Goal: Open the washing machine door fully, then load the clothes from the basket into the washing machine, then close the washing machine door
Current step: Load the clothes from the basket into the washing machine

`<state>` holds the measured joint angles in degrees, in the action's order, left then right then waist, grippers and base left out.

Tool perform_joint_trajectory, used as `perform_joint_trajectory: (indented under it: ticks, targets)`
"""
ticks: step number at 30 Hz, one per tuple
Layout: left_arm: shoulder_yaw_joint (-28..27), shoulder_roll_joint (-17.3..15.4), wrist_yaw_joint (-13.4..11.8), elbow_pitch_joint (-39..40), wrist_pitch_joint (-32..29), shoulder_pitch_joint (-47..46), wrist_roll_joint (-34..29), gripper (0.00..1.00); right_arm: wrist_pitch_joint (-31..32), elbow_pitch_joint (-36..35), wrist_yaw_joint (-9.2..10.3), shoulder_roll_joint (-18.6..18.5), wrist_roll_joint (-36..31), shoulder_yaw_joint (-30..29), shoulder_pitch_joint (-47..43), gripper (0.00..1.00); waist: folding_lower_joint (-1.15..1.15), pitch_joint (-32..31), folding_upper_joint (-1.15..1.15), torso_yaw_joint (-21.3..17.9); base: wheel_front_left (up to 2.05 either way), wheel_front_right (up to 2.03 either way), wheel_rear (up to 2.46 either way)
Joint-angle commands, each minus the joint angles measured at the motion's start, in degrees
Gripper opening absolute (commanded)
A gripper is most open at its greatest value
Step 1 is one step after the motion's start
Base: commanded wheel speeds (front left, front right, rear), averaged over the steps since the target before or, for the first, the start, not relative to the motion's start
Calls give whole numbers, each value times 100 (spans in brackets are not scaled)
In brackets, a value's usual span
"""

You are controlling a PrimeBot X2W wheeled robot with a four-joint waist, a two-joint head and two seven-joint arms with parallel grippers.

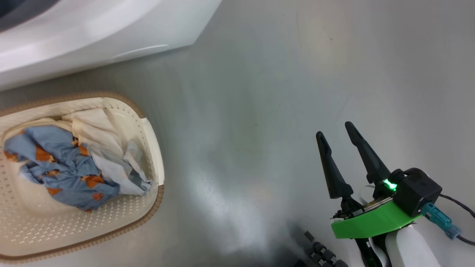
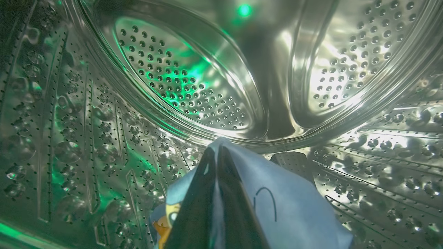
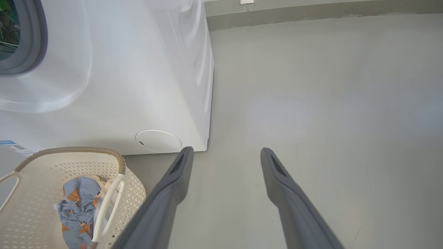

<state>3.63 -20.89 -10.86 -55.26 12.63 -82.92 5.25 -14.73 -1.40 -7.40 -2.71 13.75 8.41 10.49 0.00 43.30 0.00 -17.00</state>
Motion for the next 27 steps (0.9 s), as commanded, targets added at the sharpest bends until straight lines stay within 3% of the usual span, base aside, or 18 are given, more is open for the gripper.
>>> perform_joint_trajectory:
  ticks: [1, 7, 18, 25, 27]
  targets:
    - [-25, -322, -69, 31, 63, -211, -57, 0, -27, -133, -9, -17, -36, 151, -224, 100, 0, 74, 0, -39, 0, 0, 0]
    - [84, -373, -42, -55, 162, -543, -107, 0, -27, -131, -9, -17, -29, 230, -222, 100, 0, 121, 0, -110, 0, 0, 0]
    - [336, -370, 287, -611, 25, -646, -122, 0, -27, -116, -9, -17, 43, 265, -256, 100, 0, 146, 0, -190, 0, 0, 0]
    - [432, -349, 286, -858, 7, -792, -116, 0, -27, -106, -9, -17, 73, 257, -241, 100, 0, 104, 0, -159, 0, 0, 0]
    - [441, -325, 256, -914, 18, -803, -99, 32, -27, -100, -9, -17, 86, 259, -232, 100, 0, 84, 0, -144, 0, 0, 0]
